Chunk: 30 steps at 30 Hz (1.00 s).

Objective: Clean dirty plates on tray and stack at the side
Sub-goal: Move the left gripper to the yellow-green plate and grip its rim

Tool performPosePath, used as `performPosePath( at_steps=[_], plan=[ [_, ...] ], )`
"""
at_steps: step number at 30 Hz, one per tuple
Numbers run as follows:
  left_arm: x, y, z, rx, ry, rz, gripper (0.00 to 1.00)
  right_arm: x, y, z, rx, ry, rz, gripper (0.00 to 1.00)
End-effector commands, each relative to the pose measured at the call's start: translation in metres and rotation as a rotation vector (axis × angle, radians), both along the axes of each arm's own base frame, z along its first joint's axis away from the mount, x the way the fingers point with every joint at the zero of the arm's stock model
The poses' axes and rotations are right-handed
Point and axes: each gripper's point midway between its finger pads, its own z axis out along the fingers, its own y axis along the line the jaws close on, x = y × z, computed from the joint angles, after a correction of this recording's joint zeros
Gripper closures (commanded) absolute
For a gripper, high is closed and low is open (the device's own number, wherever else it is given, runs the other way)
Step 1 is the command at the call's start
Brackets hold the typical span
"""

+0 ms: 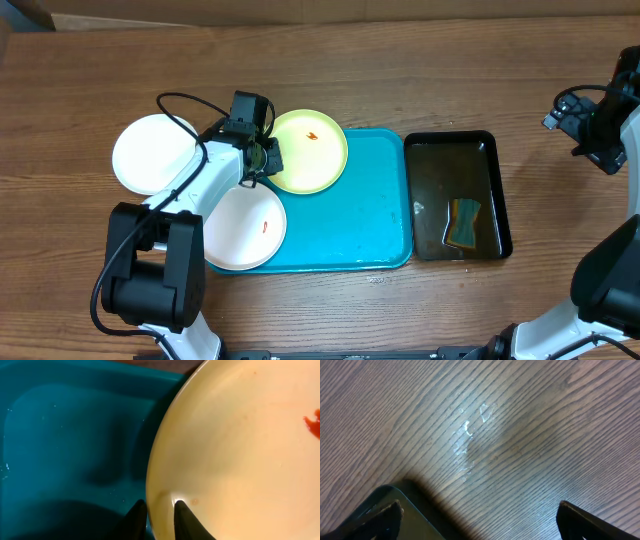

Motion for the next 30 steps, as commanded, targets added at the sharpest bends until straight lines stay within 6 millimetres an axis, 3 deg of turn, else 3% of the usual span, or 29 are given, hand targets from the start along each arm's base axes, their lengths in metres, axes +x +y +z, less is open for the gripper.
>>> performPosePath(
  at_steps=[1, 8, 13, 16, 30],
  plan=[
    [-0.006, 0.004, -0.005, 0.007, 0.01, 0.024, 0.8, 0.001, 0.0, -0.002, -0.004, 0.005, -0.004, 0.0],
    [-0.007, -0.008, -0.006, -0.056, 0.023, -0.001, 0.96, 0.001, 0.0, -0.002, -0.004, 0.005, -0.004, 0.0],
    [-0.009, -0.044, 0.006, -0.241, 0.037, -0.103, 0.96, 0.001, -0.001, -0.002, -0.004, 0.005, -0.004, 0.0],
    [-0.015, -0.055, 0.009, -0.306, 0.062, -0.128, 0.96, 0.001, -0.001, -0.002, -0.004, 0.005, -0.004, 0.0],
    [-0.055, -0.075, 0.0, -0.275, 0.196, -0.219, 0.96, 0.001, 0.0, -0.002, -0.004, 0.005, -0.004, 0.0]
  ],
)
